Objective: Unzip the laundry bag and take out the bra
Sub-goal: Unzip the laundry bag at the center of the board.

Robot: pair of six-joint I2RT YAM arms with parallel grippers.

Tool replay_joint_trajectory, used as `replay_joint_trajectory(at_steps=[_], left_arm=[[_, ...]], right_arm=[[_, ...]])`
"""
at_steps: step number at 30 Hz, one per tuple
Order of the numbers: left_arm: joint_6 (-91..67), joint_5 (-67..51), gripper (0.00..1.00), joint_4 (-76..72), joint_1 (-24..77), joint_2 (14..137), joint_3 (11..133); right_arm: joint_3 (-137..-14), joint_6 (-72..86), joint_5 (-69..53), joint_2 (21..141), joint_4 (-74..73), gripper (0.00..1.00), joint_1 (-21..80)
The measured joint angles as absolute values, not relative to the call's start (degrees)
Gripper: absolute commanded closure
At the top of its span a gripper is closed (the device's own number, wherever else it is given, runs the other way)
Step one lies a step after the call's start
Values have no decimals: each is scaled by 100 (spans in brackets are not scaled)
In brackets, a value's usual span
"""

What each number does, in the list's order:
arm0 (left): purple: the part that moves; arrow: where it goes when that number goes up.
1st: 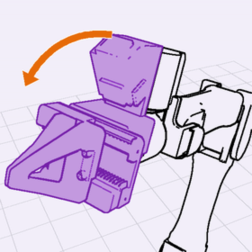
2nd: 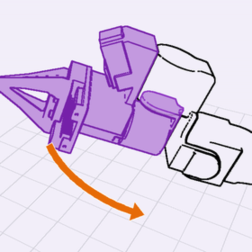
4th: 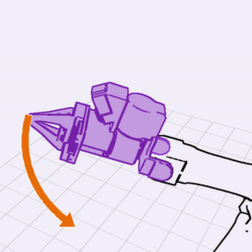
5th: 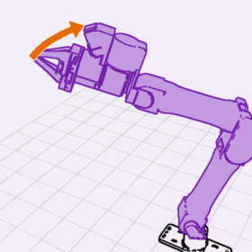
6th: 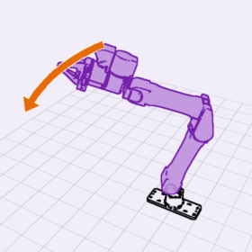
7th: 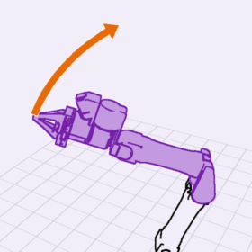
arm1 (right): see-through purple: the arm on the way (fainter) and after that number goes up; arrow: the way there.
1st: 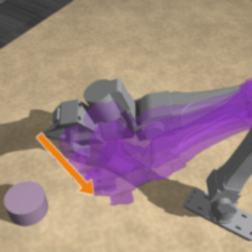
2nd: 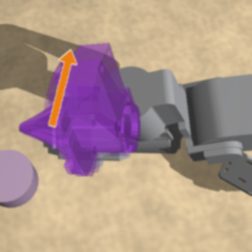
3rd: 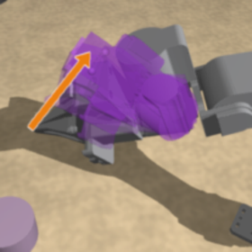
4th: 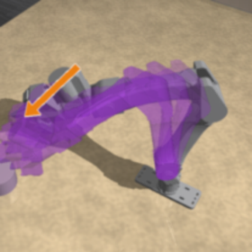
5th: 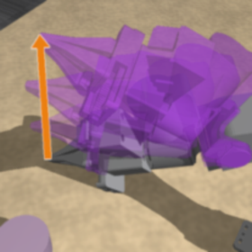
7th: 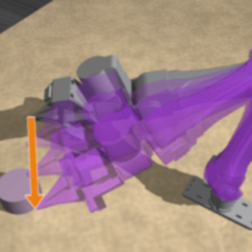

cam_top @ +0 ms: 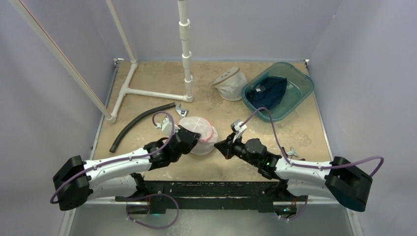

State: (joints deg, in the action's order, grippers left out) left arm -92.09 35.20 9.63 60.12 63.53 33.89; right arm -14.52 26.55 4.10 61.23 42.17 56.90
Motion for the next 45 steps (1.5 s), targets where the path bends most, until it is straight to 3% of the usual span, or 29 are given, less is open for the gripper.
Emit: replay_joint_trajectory(at_steps=[6, 7, 8, 10, 13, 18, 28, 37, 45], left_arm=[[-8737, 3109, 100, 740, 5603, 5828, 3057], [-8683, 3046, 100, 687, 5586, 5732, 3000], [-8604, 2991, 100, 633, 5579, 5631, 2934], [-8477, 2851, 100, 493, 5561, 5446, 2799], [-8370, 2650, 100, 292, 5540, 5205, 2611], [-8401, 2300, 100, -272, 5454, 4783, 2163], [-8772, 1643, 100, -947, 5288, 4550, 1754], [-8912, 1511, 100, -1022, 5286, 4348, 1616], [-8945, 1514, 100, -1020, 5286, 4305, 1614]], right_arm=[[-1452, 2694, 755, 6506, 4233, 100, 5688], [-1452, 2705, 757, 6558, 4246, 94, 5688], [-1452, 2720, 751, 6582, 4272, 78, 5688], [-1437, 2753, 637, 6560, 4431, 59, 5688], [-1319, 2735, 370, 6326, 4744, 48, 5688], [-1190, 2652, -132, 6001, 5280, 44, 5688], [-972, 3133, -1170, 6445, 6458, 35, 5636], [-967, 3872, -1820, 6978, 7349, 26, 4993], [-963, 4281, -2263, 7400, 7872, 29, 4829]])
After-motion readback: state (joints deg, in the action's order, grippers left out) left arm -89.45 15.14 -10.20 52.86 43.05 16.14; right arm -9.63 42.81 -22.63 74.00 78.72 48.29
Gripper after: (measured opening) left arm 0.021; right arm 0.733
